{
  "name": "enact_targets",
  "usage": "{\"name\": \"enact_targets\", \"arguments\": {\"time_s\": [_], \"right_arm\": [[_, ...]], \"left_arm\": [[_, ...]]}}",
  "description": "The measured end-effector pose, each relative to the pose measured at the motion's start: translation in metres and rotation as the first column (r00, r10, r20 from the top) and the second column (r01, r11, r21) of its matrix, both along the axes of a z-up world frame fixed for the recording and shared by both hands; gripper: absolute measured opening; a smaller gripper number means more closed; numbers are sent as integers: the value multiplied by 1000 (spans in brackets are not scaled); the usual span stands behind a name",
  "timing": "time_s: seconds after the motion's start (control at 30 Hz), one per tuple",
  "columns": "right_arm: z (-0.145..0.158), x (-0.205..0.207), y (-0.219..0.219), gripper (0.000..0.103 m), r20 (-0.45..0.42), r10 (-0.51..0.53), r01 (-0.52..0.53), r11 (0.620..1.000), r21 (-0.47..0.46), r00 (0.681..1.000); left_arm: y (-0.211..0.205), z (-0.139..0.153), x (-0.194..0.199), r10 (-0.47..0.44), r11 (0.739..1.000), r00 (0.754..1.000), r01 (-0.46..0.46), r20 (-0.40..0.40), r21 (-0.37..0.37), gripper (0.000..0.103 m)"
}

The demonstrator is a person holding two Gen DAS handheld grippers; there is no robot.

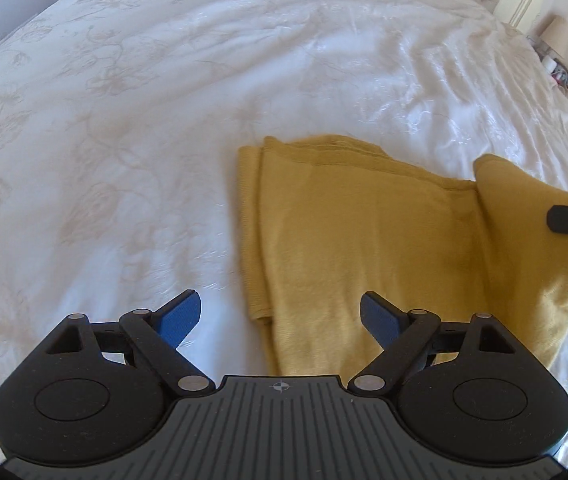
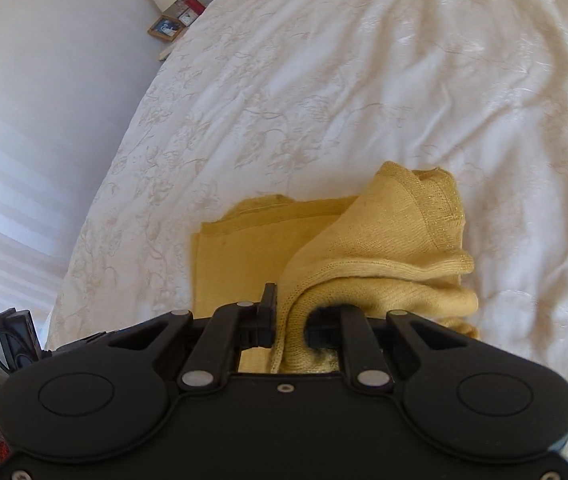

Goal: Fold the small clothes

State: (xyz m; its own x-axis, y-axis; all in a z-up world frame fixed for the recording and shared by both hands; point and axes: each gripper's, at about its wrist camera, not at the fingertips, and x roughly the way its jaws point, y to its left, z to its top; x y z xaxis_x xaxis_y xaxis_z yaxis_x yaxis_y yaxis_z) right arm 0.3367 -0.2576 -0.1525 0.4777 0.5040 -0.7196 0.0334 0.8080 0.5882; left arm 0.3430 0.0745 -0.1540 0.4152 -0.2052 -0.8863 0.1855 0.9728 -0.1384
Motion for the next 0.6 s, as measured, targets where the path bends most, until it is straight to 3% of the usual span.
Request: {"name": "enact_targets", "arguments": {"time_s": [0.23, 0.37, 0.47, 0.5, 0.6], "right_arm": [[-21, 31, 93, 20, -35, 100, -101, 994, -31, 994], [-38, 40, 133, 22, -92, 125, -135, 984, -114, 988], [-50, 42, 153, 36, -126, 136, -157, 973, -171, 983], [-50, 41, 156, 46, -116, 150, -168, 971, -167, 982], [-38, 33, 161, 63, -38, 193, -196, 975, -105, 981]], "left_arm": [[57, -2, -8, 33, 999, 999, -33, -19, -4, 88], [77, -5, -10, 52, 998, 998, -53, -34, -14, 88], [87, -6, -9, 53, 998, 998, -54, -45, -20, 88], [89, -6, -9, 50, 998, 998, -51, -45, -21, 88], [91, -5, -6, 39, 999, 998, -41, -42, -32, 88]]}}
